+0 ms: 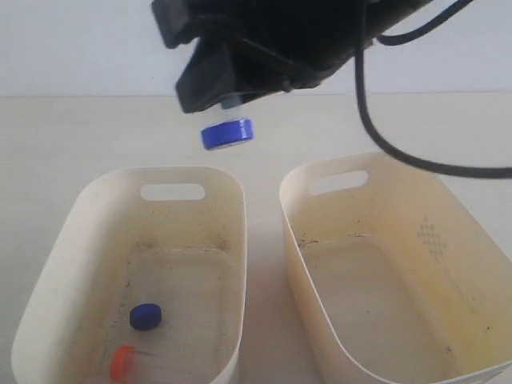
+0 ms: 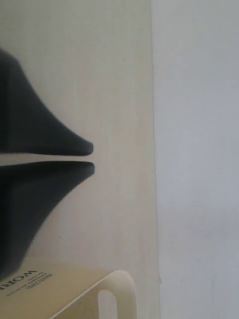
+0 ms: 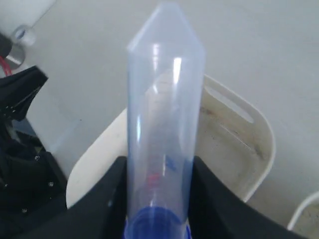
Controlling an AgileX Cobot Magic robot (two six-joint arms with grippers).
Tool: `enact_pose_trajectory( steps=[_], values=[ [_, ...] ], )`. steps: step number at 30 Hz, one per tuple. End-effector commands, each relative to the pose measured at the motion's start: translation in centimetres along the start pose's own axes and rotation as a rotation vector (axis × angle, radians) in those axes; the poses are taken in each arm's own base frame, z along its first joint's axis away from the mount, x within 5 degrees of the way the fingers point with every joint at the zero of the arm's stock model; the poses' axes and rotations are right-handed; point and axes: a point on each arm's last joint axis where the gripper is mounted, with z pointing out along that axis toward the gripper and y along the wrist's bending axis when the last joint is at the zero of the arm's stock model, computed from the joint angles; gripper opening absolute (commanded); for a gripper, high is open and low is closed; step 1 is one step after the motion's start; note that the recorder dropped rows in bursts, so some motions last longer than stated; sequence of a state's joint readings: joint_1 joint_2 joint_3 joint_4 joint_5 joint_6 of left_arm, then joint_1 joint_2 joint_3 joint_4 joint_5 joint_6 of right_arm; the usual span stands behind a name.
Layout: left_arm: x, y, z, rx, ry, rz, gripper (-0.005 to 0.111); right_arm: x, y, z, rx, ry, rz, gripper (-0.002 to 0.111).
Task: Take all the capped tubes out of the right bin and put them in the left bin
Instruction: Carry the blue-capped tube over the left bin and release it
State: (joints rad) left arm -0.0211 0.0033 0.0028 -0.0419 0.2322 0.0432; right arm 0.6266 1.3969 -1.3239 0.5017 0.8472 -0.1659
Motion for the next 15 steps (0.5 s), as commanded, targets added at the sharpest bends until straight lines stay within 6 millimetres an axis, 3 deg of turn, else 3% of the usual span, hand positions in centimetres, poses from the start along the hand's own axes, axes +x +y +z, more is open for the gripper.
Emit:
enact_pose_trajectory(
  steps=[1, 4, 5, 7, 9, 12, 15],
  values=[
    [-0.2, 0.0, 0.0, -0.002, -0.013, -0.007, 0.004, 0.1, 0.4, 2.8, -0.045, 0.033, -0.108, 0.007],
    [-0.2, 0.0, 0.0, -0.002, -0.013, -0.007, 0.004, 0.6, -0.2, 5.6, -0.043, 0.106, -0.094, 0.03],
    [-0.2, 0.0, 0.0, -0.002, -0.013, -0.007, 0.004, 0.9, -0.5, 6.7, -0.04, 0.135, -0.084, 0.045],
    [-0.2, 0.0, 0.0, -0.002, -0.013, -0.007, 0.004, 1.2, -1.1, 8.1, -0.033, 0.17, -0.043, 0.061],
    [-0.2, 0.0, 0.0, -0.002, -0.013, -0.007, 0.004, 1.4, -1.3, 8.7, -0.024, 0.185, 0.023, 0.05],
    [-0.2, 0.0, 0.0, -0.002, -0.013, -0.007, 0.004, 1.3, -1.2, 8.2, -0.025, 0.178, 0.028, -0.001],
    [-0.2, 0.0, 0.0, -0.002, -0.013, -0.007, 0.004, 0.8, -0.9, 6.3, -0.027, 0.141, -0.012, 0.002]
  ],
)
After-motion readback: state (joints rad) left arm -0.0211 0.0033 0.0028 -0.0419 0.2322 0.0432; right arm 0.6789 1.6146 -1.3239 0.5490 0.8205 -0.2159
